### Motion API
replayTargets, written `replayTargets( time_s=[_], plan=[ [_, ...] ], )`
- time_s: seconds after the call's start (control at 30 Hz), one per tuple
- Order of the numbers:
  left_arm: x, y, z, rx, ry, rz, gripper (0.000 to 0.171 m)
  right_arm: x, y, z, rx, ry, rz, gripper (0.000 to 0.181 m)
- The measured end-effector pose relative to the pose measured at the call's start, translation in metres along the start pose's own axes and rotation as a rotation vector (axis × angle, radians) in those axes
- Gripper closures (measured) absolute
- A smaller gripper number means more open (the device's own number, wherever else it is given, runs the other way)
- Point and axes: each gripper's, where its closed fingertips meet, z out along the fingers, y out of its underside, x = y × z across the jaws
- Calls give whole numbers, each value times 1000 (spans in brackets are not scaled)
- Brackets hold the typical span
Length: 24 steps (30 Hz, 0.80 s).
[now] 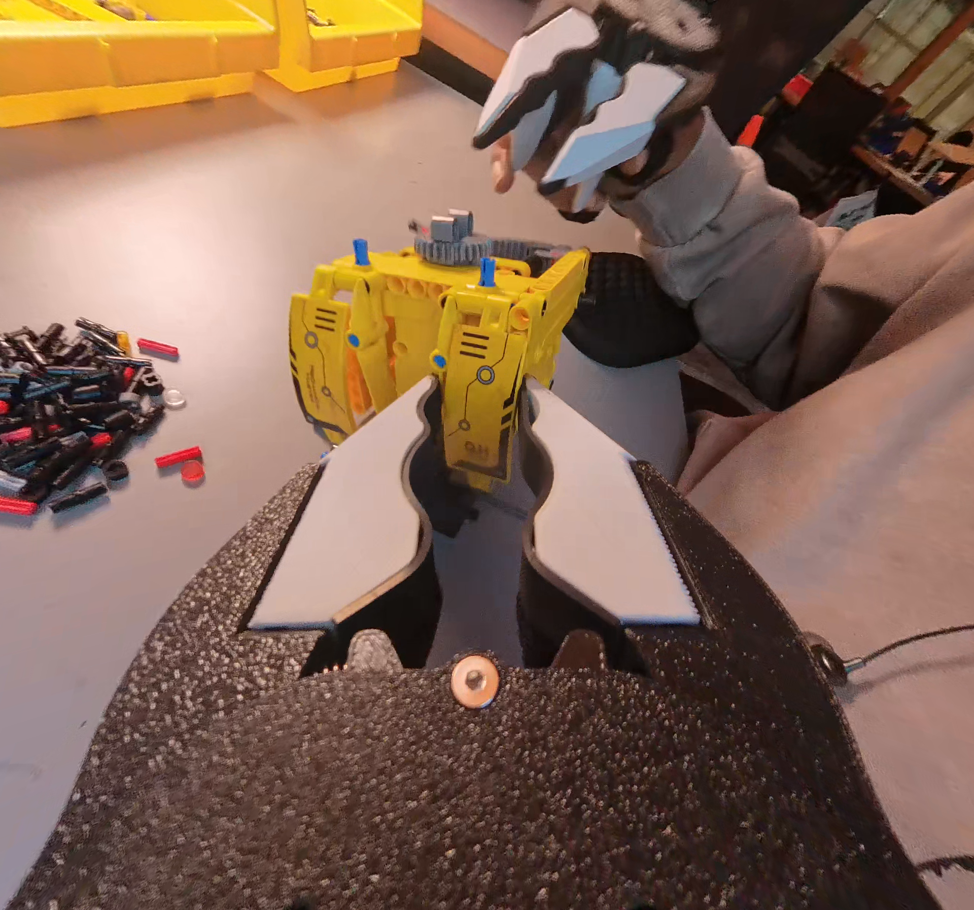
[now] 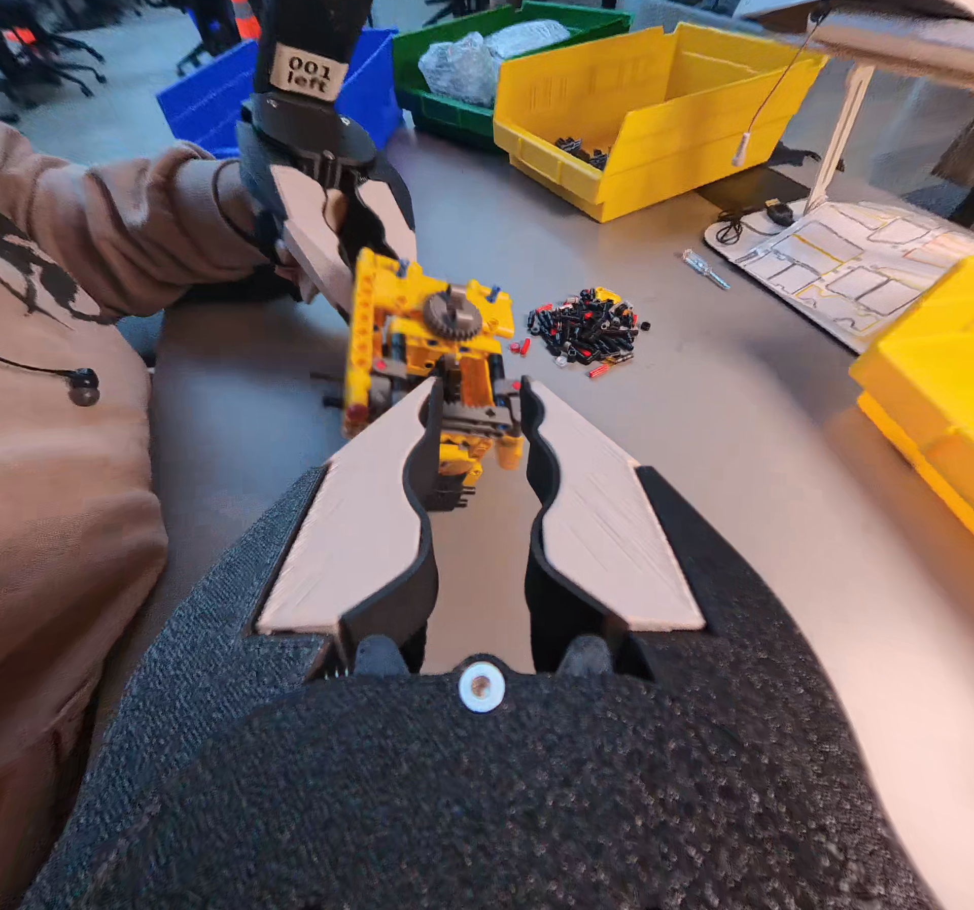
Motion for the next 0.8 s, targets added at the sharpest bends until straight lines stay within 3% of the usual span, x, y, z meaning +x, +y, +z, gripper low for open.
replayTargets(
  time_s=[0.1,0.17,0.23,0.33,0.37,0.43,0.53,0.6,0.7,0.8],
  plan=[
    [-1,-5,3,-10,-32,-48,146,-22,-43,-13,29,-26,-64,147],
    [-1,-8,6,-8,-50,-79,146,-48,-54,-5,-69,-19,-205,143],
    [1,-11,8,-9,-42,-126,146,-59,-44,16,-217,61,-347,142],
    [8,-17,8,15,6,-197,147,-39,-8,37,-465,240,-569,137],
    [7,-16,6,20,0,-216,146,-38,-8,42,-452,252,-604,139],
    [10,-14,2,21,26,-262,146,-46,-10,48,-431,230,-599,153],
    [26,-8,-9,-1,117,-283,141,-53,-10,49,-412,143,-582,155],
    [34,-7,-21,-6,146,-197,136,-59,-9,47,-367,18,-496,157],
    [31,-20,-41,34,54,23,116,-66,-8,43,-337,-171,-338,157],
    [41,-25,-39,38,65,151,107,-73,-4,49,-321,-309,-217,157]
  ],
)
